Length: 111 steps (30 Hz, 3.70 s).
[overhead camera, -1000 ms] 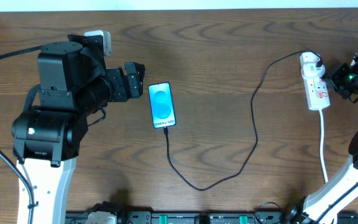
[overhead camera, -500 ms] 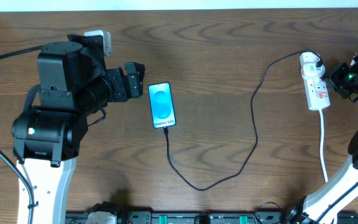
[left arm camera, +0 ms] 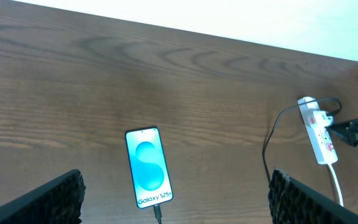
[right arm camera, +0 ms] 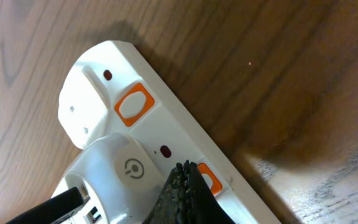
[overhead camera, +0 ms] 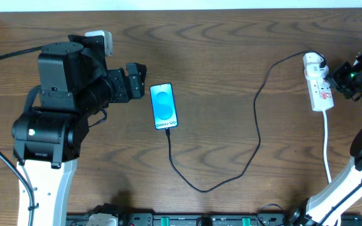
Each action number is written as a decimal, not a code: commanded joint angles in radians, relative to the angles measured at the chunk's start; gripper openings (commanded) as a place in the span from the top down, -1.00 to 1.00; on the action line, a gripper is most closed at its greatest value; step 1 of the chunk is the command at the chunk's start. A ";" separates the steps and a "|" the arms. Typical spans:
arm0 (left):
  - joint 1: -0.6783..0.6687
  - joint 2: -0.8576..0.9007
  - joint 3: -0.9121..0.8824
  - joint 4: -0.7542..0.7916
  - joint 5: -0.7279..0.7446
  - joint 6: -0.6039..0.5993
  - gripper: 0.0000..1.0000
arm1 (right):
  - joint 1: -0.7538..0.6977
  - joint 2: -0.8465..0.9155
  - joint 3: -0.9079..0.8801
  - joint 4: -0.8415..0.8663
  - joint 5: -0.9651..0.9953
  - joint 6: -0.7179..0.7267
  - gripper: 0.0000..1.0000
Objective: Plug charger to phone and switch on socket
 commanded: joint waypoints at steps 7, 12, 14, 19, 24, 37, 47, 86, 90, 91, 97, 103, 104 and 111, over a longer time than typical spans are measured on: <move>0.004 -0.002 0.008 -0.003 -0.010 0.002 -0.87 | 0.097 0.034 -0.034 -0.053 -0.089 0.032 0.98; 0.004 -0.002 0.008 -0.003 -0.010 0.002 -0.87 | 0.097 0.034 -0.034 -0.064 -0.092 0.040 0.98; 0.004 -0.002 0.008 -0.003 -0.010 0.002 -0.87 | 0.097 0.034 -0.034 -0.067 -0.092 0.040 0.98; 0.004 -0.002 0.008 -0.003 -0.010 0.002 -0.87 | 0.100 0.034 -0.034 -0.071 -0.092 0.044 0.98; 0.004 -0.002 0.008 -0.003 -0.010 0.002 -0.87 | 0.105 0.034 -0.034 -0.072 -0.092 0.054 0.98; 0.004 -0.002 0.008 -0.003 -0.010 0.002 -0.88 | -0.011 -0.059 -0.033 -0.034 0.056 0.088 0.98; 0.004 -0.002 0.008 -0.003 -0.010 0.002 -0.87 | -0.119 -0.476 -0.033 -0.136 -0.079 -0.016 0.98; 0.004 -0.002 0.008 -0.003 -0.010 0.002 -0.87 | 0.889 -0.809 -0.033 -0.409 0.465 -0.302 -0.99; 0.004 -0.002 0.008 -0.003 -0.010 0.002 -0.88 | 0.861 -0.816 -0.035 -0.342 0.540 -0.303 -0.99; 0.004 -0.002 0.008 -0.003 -0.010 0.002 -0.88 | 0.844 -0.818 -0.036 -0.336 0.541 -0.303 -0.98; 0.004 -0.002 0.008 -0.003 -0.010 0.002 -0.88 | 0.717 -0.902 -0.118 -0.251 0.474 -0.303 -0.99; 0.004 -0.002 0.008 -0.003 -0.010 0.002 -0.88 | 0.610 -1.125 -0.448 0.040 0.379 -0.347 -0.99; 0.004 -0.002 0.008 -0.003 -0.010 0.002 -0.88 | 0.607 -1.146 -0.478 0.063 0.380 -0.348 -0.99; 0.004 -0.002 0.008 -0.003 -0.010 0.002 -0.88 | 0.569 -1.498 -0.916 0.318 0.385 -0.373 -0.98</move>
